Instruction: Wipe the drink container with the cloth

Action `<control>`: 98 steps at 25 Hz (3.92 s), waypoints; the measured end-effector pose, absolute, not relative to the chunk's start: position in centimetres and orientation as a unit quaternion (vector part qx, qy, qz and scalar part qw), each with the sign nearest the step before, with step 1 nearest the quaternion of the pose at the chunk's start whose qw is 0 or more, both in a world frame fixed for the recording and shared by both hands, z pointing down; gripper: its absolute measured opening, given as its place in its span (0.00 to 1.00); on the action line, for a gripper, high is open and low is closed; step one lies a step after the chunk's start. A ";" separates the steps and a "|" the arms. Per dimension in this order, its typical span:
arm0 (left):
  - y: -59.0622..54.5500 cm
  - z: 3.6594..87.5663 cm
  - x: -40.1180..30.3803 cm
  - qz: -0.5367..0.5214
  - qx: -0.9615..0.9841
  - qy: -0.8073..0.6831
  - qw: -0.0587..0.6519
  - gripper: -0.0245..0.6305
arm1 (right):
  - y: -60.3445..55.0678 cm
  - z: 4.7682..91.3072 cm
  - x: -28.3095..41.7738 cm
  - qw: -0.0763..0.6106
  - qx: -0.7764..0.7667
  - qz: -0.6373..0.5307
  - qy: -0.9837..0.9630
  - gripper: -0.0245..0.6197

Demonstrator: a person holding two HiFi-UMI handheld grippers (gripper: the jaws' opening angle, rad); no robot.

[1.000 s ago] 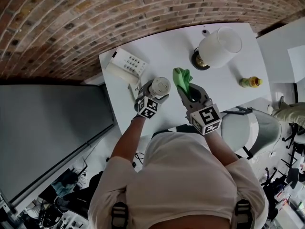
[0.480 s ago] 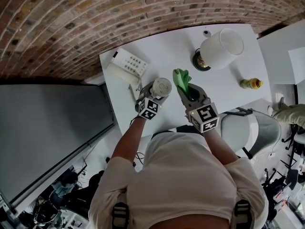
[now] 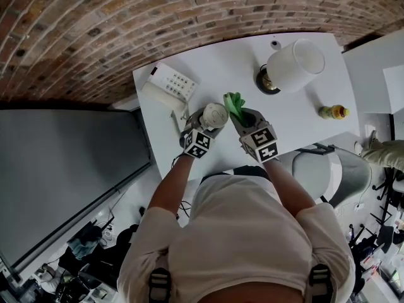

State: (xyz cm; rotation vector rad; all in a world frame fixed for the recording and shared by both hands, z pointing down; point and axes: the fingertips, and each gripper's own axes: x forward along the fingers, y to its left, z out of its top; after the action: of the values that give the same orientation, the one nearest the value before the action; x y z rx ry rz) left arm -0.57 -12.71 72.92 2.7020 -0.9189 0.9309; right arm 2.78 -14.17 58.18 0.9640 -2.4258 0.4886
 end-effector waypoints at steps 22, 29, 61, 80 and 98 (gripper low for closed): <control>-12.9 73.0 -0.5 0.309 0.897 -0.307 0.073 0.61 | -9.4 60.3 0.2 0.343 0.234 0.208 -0.886 0.10; -12.9 73.0 -0.5 0.308 0.897 -0.310 0.073 0.61 | -7.7 60.5 -0.8 0.347 0.233 0.213 -0.883 0.10; -12.9 73.1 -0.3 0.288 0.907 -0.299 0.072 0.61 | -12.5 57.2 3.1 0.286 0.298 0.244 -0.878 0.10; -12.8 73.0 -0.2 0.283 0.912 -0.287 0.078 0.61 | -14.5 59.5 1.2 0.276 0.292 0.309 -0.862 0.10; -12.8 73.1 -0.2 0.275 0.913 -0.291 0.082 0.61 | -11.3 59.1 -5.3 0.337 0.193 0.275 -0.880 0.10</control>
State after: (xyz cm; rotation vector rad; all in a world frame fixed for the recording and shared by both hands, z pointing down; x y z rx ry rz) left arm -0.18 -12.83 73.12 2.7264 -0.8688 0.8213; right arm -5.32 -11.34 59.10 0.5019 -2.2936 0.7172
